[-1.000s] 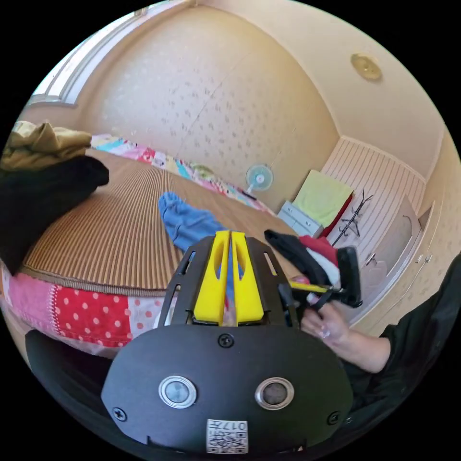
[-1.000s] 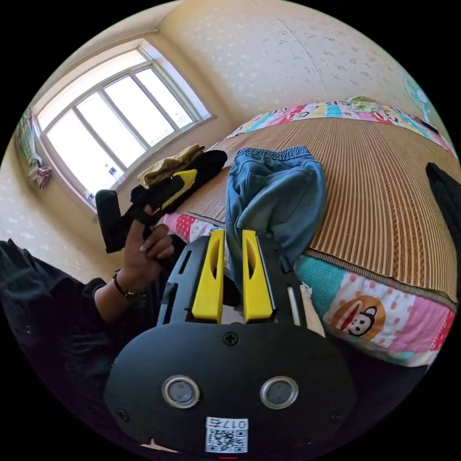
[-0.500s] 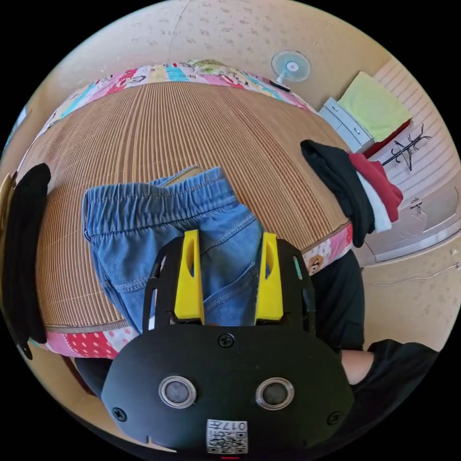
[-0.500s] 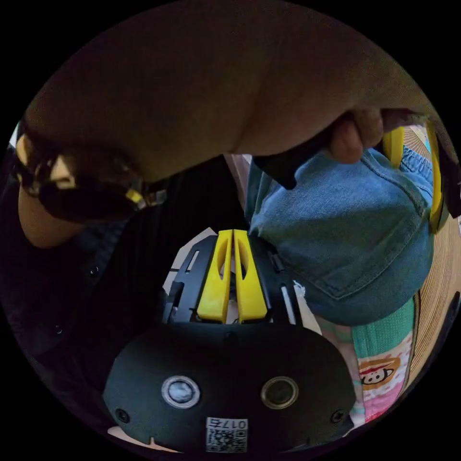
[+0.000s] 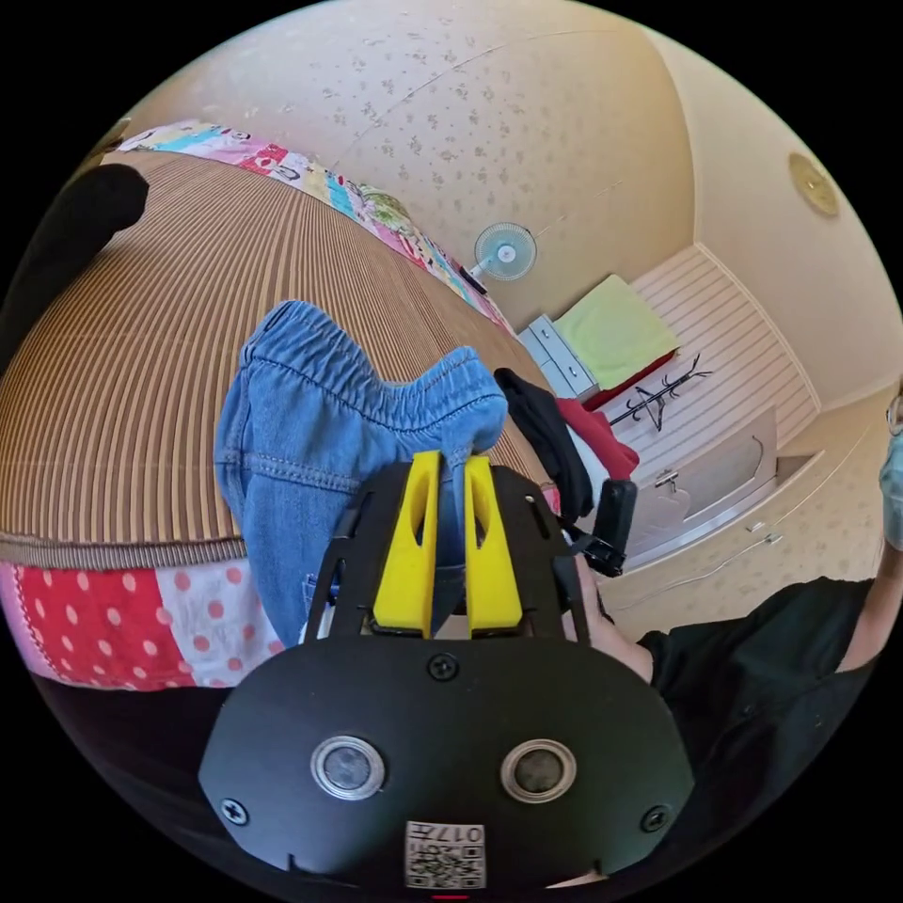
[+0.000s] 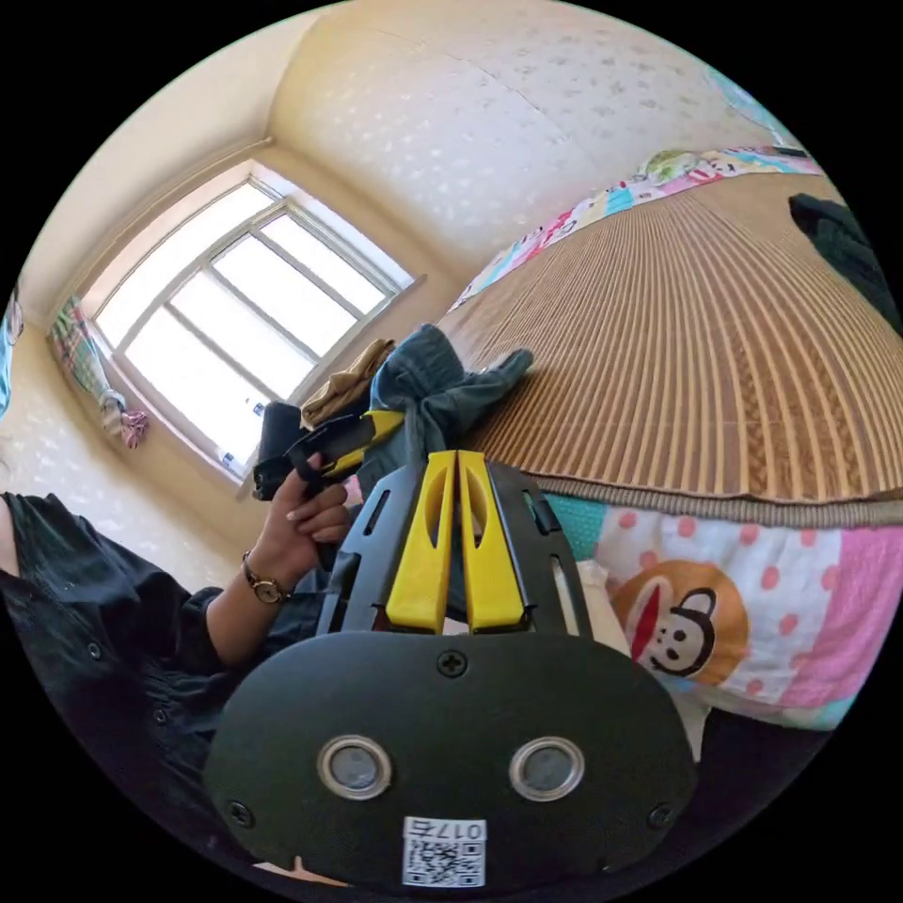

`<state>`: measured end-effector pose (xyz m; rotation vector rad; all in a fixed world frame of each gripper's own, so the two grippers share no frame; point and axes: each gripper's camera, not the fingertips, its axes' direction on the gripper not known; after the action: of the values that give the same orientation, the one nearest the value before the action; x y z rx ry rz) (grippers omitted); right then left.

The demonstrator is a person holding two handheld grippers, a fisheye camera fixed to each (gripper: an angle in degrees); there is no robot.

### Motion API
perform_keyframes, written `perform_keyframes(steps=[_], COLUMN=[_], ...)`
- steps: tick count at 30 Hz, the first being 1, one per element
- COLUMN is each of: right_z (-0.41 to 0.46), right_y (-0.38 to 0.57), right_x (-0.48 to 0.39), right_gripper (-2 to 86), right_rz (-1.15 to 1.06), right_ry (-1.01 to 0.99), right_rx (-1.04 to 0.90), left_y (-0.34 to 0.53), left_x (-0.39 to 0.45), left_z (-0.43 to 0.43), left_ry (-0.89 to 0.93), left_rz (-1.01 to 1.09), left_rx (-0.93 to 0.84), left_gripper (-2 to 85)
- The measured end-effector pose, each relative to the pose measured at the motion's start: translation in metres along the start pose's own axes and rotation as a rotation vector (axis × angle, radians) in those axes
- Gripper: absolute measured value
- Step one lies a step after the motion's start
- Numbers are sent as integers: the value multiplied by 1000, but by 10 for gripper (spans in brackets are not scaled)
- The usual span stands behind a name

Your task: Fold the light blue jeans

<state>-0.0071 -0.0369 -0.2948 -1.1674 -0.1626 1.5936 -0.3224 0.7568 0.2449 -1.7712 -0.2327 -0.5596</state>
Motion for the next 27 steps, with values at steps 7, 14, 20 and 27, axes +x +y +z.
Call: perform_keyframes(steps=[7, 14, 20, 27], right_z=[26, 33, 62, 74], right_y=[4, 5, 7, 5], right_x=[-8, 17, -1, 3], right_gripper=[5, 5, 8, 19], right_rz=[-59, -12, -90, -54], right_ry=[-58, -256, -240, -177], right_rx=[-68, -82, -152, -121], left_y=[22, 46, 51, 82], left_x=[50, 154, 168, 163], left_z=[0, -1, 49, 5], left_ry=[-180, -502, -563, -473], left_rz=[-11, 191, 192, 123], left_rx=[-13, 61, -108, 17], left_gripper=[85, 145, 134, 0])
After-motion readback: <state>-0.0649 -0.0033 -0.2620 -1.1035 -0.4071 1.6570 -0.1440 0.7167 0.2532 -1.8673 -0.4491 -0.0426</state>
